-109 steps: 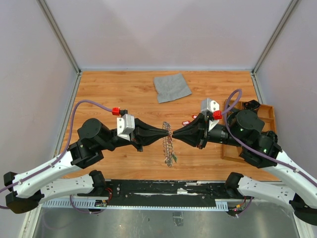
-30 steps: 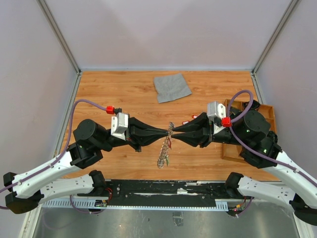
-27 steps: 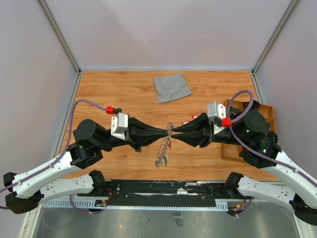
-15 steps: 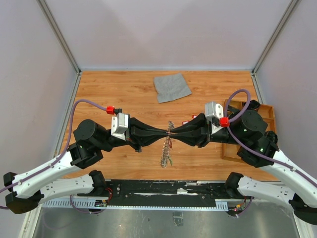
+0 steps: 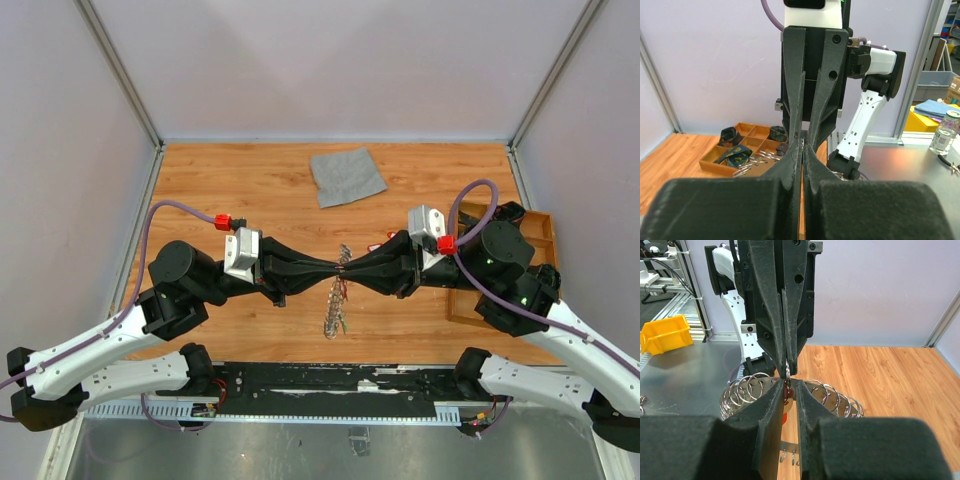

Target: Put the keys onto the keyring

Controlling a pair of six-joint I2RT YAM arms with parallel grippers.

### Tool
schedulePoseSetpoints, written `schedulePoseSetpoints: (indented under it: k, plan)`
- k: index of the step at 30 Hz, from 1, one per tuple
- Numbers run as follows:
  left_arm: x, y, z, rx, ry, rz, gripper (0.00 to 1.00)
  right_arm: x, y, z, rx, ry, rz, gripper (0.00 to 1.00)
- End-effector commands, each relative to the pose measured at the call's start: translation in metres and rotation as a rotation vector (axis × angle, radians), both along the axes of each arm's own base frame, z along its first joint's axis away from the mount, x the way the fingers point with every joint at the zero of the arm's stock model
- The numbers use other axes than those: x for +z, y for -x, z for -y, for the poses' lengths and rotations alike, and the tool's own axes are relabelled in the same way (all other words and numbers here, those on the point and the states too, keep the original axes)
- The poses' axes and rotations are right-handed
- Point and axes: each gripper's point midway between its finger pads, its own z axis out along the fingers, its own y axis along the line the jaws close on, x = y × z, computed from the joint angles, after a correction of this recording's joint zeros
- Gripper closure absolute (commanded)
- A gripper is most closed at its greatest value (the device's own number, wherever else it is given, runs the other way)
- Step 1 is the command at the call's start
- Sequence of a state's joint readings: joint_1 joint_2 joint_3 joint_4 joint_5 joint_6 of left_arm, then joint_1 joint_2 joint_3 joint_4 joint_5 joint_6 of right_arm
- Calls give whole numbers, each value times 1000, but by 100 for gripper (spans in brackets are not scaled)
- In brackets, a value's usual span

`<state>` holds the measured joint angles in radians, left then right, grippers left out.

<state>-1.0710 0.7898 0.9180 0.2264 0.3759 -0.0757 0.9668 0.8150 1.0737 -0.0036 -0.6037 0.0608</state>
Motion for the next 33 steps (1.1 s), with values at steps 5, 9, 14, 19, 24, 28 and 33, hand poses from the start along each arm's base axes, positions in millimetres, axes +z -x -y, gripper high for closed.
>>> schedulePoseSetpoints:
  k: [5, 9, 14, 19, 24, 28, 33]
  plan:
    - [18, 6, -3, -14, 63, 34, 100, 8, 7, -2, 37, -30, 7, 88]
    - [17, 6, -3, -17, 63, 34, 99, 9, 7, 0, 32, -36, 8, 98]
    - [16, 6, -1, -18, 57, 33, 99, 12, 7, 3, 20, -24, 17, 99]
    - [15, 5, -2, -14, 45, 34, 82, 7, 5, 10, -12, 77, 13, 99]
    - [10, 4, -1, -5, 4, 37, 67, -2, 3, 22, -36, 257, -6, 99]
    - [5, 1, 0, 8, -25, 34, 65, -20, 3, 33, -44, 423, -41, 99]
    - [-3, -5, 1, 32, -74, 34, 67, -31, -2, 45, -74, 568, -55, 99]
